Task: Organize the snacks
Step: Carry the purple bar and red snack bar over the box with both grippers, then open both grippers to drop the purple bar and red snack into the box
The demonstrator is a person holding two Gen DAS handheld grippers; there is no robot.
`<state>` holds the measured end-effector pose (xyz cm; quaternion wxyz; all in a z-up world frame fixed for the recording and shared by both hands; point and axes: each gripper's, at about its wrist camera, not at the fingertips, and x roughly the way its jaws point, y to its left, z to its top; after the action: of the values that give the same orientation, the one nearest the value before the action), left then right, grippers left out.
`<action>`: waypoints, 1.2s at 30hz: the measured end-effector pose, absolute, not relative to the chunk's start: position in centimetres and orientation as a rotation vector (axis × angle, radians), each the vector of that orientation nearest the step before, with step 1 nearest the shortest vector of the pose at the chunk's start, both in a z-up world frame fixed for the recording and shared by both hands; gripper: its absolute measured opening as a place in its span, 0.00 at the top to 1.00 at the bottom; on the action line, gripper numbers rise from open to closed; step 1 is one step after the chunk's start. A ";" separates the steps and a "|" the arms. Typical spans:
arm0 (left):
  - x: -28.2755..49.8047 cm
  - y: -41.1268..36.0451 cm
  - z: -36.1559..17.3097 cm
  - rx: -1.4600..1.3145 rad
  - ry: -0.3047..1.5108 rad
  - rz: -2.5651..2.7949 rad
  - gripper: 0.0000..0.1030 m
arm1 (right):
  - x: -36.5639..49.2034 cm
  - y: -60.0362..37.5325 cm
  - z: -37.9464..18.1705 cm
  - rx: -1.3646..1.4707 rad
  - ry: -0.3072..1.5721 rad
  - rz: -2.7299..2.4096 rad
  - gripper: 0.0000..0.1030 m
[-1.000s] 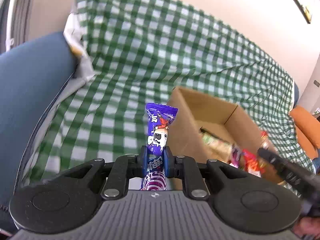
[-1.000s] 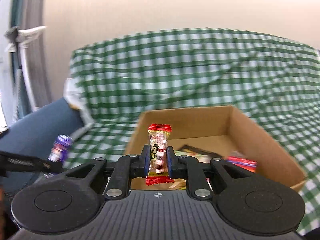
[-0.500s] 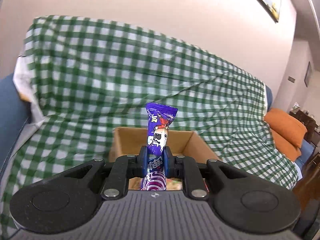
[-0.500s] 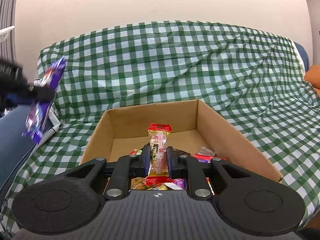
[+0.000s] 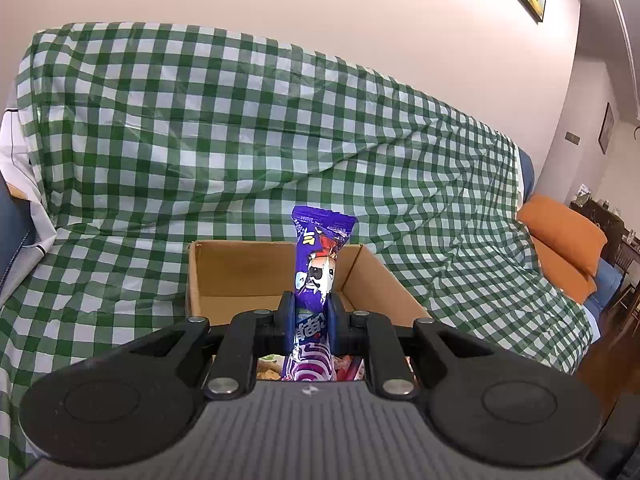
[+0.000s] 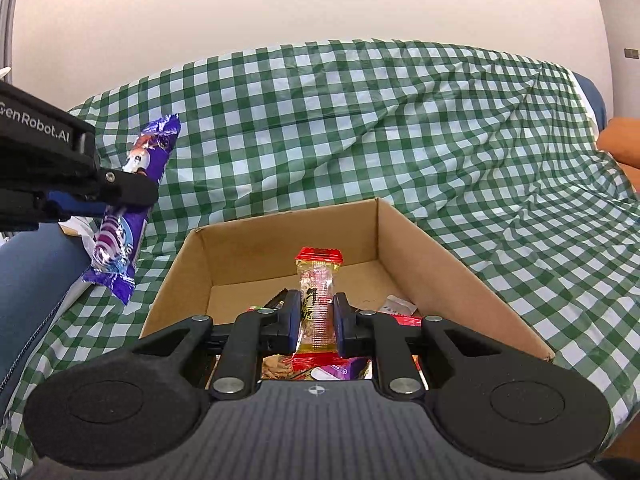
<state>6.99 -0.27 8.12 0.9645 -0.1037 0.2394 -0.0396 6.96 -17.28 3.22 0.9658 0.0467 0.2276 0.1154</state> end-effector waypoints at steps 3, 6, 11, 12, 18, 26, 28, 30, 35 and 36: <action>7.2 -0.6 8.0 -0.206 0.490 -0.084 0.84 | 7.0 -17.3 3.2 0.100 0.458 0.230 0.83; 7.3 -0.8 7.9 -0.202 0.494 -0.090 0.84 | 6.9 -17.5 3.3 0.105 0.454 0.227 0.83; 7.3 -1.0 8.0 -0.204 0.493 -0.097 0.84 | 6.9 -17.6 3.5 0.105 0.440 0.221 0.83; 7.3 -1.1 8.0 -0.204 0.493 -0.098 0.84 | 6.8 -17.6 3.5 0.105 0.437 0.218 0.83; 7.3 -1.1 8.1 -0.205 0.491 -0.105 0.84 | 6.6 -17.8 3.7 0.105 0.420 0.202 0.83; 7.3 -1.4 8.1 -0.201 0.499 -0.132 0.83 | 6.5 -17.8 3.7 0.102 0.408 0.190 0.82; 7.2 -1.5 8.2 -0.200 0.499 -0.140 0.71 | 6.4 -17.8 3.8 0.099 0.402 0.176 0.74; 7.0 -1.5 8.3 -0.203 0.489 -0.135 0.49 | 6.3 -17.8 3.9 0.099 0.394 0.156 0.47; 6.0 -0.9 8.5 -0.222 0.471 -0.128 0.43 | 5.9 -18.3 4.2 0.109 0.376 0.129 0.27; 5.8 -0.8 8.6 -0.224 0.469 -0.125 0.42 | 5.9 -18.3 4.2 0.106 0.376 0.128 0.26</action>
<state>5.82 -0.78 8.56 0.9645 -0.1106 0.2316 -0.0619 5.87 -18.31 4.16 0.9790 0.0528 0.1865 0.0633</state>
